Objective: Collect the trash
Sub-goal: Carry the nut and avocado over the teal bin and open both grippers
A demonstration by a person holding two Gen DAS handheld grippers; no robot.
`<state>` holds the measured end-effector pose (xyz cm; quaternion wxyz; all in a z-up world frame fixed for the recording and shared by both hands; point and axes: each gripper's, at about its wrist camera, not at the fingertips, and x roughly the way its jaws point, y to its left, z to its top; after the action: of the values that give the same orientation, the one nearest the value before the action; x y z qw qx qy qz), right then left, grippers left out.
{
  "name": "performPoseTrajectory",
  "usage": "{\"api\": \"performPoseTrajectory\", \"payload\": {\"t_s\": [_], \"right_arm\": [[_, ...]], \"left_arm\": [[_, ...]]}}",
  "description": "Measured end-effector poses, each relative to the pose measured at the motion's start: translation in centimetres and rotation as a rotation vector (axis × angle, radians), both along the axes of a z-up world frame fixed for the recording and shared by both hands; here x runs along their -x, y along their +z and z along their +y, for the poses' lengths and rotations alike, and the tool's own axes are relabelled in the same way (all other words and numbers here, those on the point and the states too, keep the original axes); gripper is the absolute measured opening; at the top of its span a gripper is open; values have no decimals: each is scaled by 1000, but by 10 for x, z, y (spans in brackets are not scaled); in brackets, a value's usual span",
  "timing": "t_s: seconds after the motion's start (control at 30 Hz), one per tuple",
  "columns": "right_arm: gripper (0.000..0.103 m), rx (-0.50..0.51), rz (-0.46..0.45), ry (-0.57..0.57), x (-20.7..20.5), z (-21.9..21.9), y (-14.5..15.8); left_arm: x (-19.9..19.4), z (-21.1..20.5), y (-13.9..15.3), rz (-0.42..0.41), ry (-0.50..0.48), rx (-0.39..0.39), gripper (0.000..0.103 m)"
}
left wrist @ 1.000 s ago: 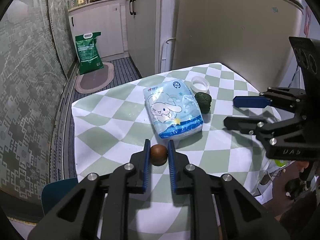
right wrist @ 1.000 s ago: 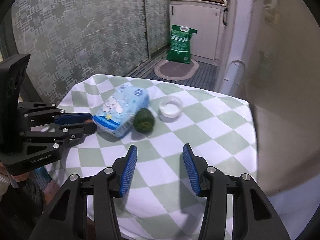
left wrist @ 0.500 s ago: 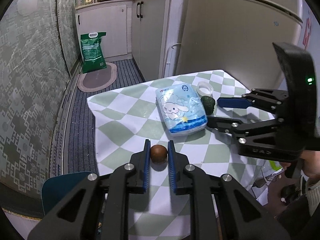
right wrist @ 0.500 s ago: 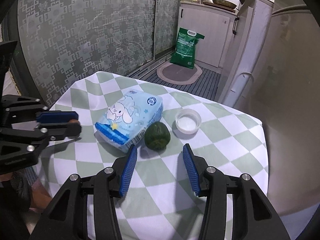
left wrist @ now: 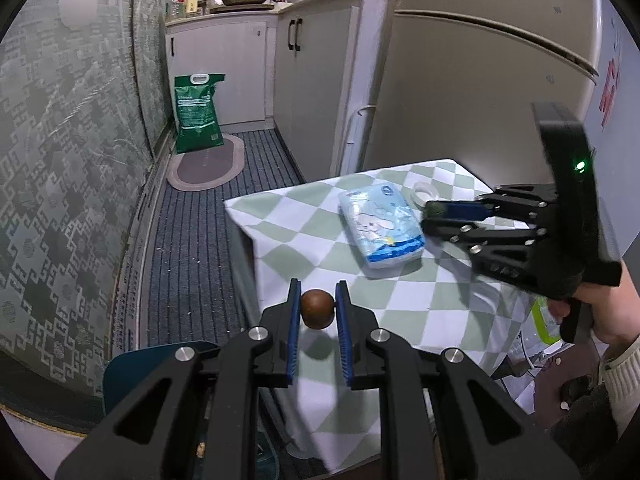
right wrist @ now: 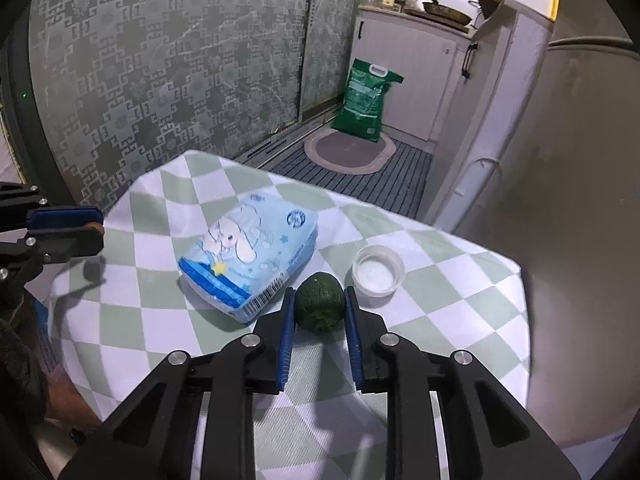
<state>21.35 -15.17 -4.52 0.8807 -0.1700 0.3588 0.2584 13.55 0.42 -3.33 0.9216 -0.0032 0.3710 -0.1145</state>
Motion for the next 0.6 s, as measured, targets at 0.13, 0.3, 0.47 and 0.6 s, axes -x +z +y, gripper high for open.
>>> {"api": "performPoseTrajectory", "payload": {"t_s": [0.13,0.3,0.47,0.6], "right_arm": [[23,-28,-12,-2,4,5,13],[23,-91,-9,12,9,19,29],[23,-134,7,61,17,49,40],[23,-154,9,108,25,77,48]], "left_arm": [[4,17,2,-4,27,2,18],[11,38,3,-9,54,7,18],[17,61,0,-4,88,7,18],[23,81,-8,12,115,5,18]]}}
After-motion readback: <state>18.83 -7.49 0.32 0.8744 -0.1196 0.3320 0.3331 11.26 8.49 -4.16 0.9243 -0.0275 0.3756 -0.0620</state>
